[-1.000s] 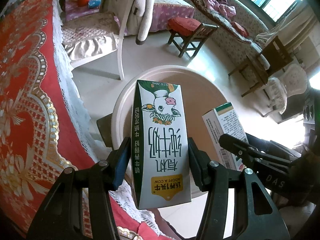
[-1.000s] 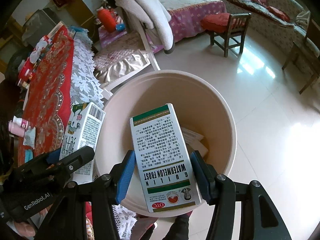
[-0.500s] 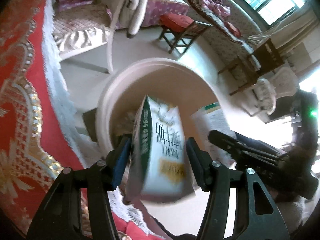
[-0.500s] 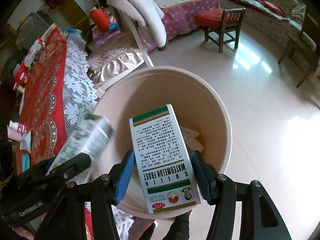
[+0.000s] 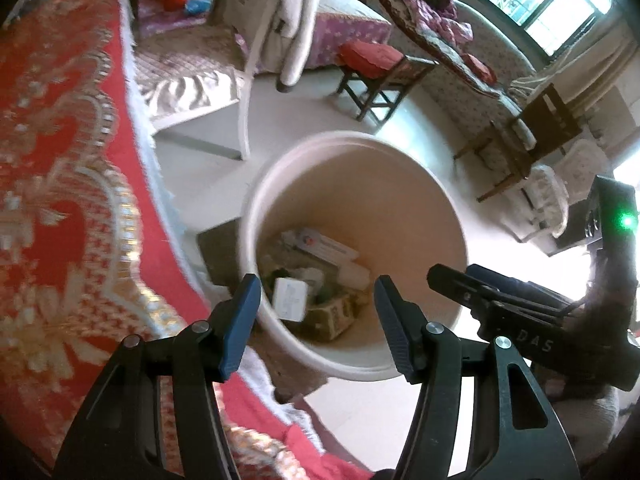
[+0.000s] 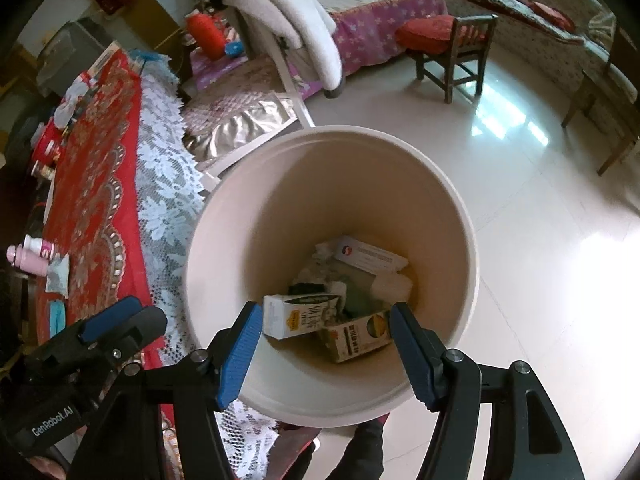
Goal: Collect trash
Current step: 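Move both tools back from the bucket to the table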
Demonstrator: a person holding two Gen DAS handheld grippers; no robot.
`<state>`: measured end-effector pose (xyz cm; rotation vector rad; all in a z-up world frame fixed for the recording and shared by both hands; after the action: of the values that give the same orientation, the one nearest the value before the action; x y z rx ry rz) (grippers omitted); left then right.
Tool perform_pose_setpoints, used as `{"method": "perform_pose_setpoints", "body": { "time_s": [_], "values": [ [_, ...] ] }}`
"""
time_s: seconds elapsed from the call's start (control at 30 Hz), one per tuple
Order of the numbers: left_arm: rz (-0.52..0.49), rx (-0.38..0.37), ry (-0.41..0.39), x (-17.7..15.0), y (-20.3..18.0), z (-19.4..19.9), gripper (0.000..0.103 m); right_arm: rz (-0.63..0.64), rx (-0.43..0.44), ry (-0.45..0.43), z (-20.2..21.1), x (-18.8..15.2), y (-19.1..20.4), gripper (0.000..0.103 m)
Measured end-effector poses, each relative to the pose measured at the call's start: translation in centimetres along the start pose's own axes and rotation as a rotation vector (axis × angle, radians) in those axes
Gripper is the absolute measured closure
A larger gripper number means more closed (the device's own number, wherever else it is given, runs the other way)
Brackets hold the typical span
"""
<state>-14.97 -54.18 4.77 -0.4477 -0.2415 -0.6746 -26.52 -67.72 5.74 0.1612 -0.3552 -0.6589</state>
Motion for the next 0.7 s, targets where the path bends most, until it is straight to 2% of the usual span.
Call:
{"method": "perform_pose_setpoints", "body": {
  "time_s": [0.27, 0.7],
  "values": [
    [0.042, 0.080, -0.072, -0.7, 3.6, 3.0, 0.045, 0.056, 0.023, -0.001, -0.2, 0.1, 3.4, 0.039],
    [0.170, 0.169, -0.145, -3.0, 10.8, 8.0, 0.045, 0.219, 0.089, 0.001, -0.5, -0.1, 12.5, 0.039]
  ]
}}
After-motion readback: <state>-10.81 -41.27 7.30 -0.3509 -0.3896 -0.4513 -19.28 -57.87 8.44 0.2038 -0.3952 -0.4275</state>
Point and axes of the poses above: each gripper's, at about its wrist camera, not at the fingertips, and z roughly against the way its jaws point, y to its left, x to its top, the point moved 3 cm from there along -z, roughly the way its jaws point, and after that the axes turned 2 degrees about -x, right-handed, at the moved point
